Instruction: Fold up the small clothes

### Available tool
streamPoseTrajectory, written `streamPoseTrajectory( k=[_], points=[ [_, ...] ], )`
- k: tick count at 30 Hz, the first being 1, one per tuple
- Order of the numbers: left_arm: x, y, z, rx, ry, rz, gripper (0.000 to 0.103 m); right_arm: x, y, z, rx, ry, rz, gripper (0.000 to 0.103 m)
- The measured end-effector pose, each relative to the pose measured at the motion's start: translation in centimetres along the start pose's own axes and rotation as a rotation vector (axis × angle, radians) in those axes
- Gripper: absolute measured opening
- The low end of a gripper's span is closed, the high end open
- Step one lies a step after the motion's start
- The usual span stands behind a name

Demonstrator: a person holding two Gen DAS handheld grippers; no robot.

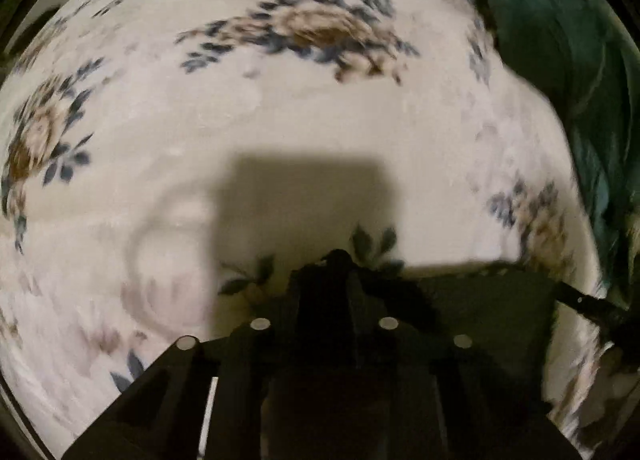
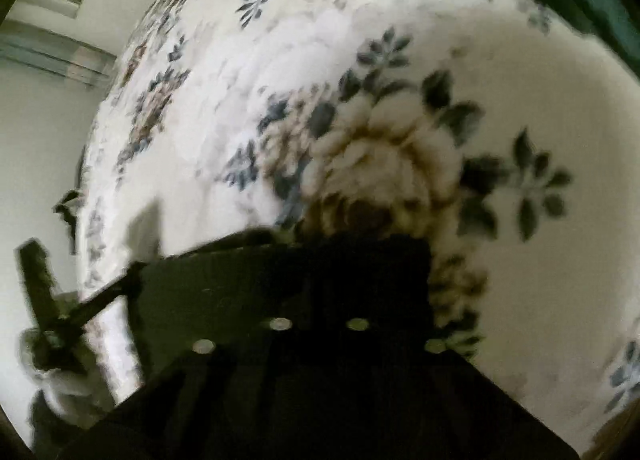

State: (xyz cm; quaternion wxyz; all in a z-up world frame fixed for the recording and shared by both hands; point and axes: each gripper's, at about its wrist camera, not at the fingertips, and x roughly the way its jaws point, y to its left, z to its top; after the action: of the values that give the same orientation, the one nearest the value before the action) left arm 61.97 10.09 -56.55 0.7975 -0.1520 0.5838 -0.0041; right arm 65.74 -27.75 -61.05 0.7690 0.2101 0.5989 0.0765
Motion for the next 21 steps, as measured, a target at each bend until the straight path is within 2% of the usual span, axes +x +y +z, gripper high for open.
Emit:
streamPoseTrajectory(
  k=[2, 3, 4, 5, 7, 8, 9, 11, 13, 14, 15, 16, 17, 18, 19, 21],
  points=[
    [0.0, 1.5, -0.2, -0.065, 0.005, -0.048, 0.015, -1.9, -0.9, 1.2, 0.064, -0.096, -0.020, 0.000],
    [0.7, 1.7, -0.1, -0.087, 0.015, -0.049, 0.015, -1.9, -1.5, 1.7, 0.089, -0.101, -0.018, 0.000],
    [1.4, 2.0, -0.2, -0.107, 0.025, -0.053, 0.015, -1.4, -2.1, 2.3, 0.111, -0.071, 0.000, 0.000],
    [1.9, 2.7, -0.2, -0.136, 0.048, -0.071, 0.016, -0.6, -2.8, 2.7, 0.135, -0.003, 0.030, 0.000],
    [1.8, 3.0, -0.2, -0.172, 0.064, -0.091, 0.022, -0.3, -3.3, 2.8, 0.151, 0.084, 0.015, 0.001],
    [1.0, 2.9, -0.3, -0.166, 0.066, -0.097, 0.025, -0.8, -3.4, 2.3, 0.141, 0.129, -0.001, 0.006],
    [0.3, 2.5, -0.5, -0.146, 0.064, -0.091, 0.025, -1.5, -3.5, 1.6, 0.130, 0.147, 0.003, 0.013],
    [-1.7, 1.6, -1.6, -0.089, 0.049, -0.075, 0.025, -3.2, -4.1, -1.0, 0.116, 0.169, 0.005, 0.066],
    [-3.1, 0.7, -3.5, -0.020, 0.060, -0.004, 0.028, -4.7, -5.6, -5.0, 0.132, 0.195, -0.008, 0.078],
    [-3.5, 0.6, -4.4, 0.005, 0.061, 0.023, 0.040, -4.8, -6.5, -6.8, 0.159, 0.224, -0.032, 0.078],
    [-3.8, 0.4, -5.3, 0.022, 0.058, 0.033, 0.061, -4.5, -7.7, -8.9, 0.212, 0.271, -0.042, 0.078],
    [-4.0, 0.2, -6.4, 0.031, 0.061, 0.041, 0.073, -3.8, -9.0, -11.1, 0.291, 0.308, -0.004, 0.078],
    [-4.0, 0.2, -7.5, 0.035, 0.070, 0.049, 0.086, -3.2, -10.1, -13.0, 0.371, 0.318, 0.057, 0.074],
    [-4.0, 0.1, -8.4, 0.037, 0.076, 0.061, 0.087, -3.1, -10.8, -14.2, 0.429, 0.289, 0.110, 0.061],
    [-3.9, 0.3, -9.1, 0.037, 0.084, 0.079, 0.087, -3.3, -11.1, -15.1, 0.463, 0.252, 0.154, 0.006],
    [-3.3, 0.6, -10.5, 0.016, 0.120, 0.106, 0.087, -5.1, -10.8, -16.3, 0.471, 0.115, 0.143, 0.006]
  ],
)
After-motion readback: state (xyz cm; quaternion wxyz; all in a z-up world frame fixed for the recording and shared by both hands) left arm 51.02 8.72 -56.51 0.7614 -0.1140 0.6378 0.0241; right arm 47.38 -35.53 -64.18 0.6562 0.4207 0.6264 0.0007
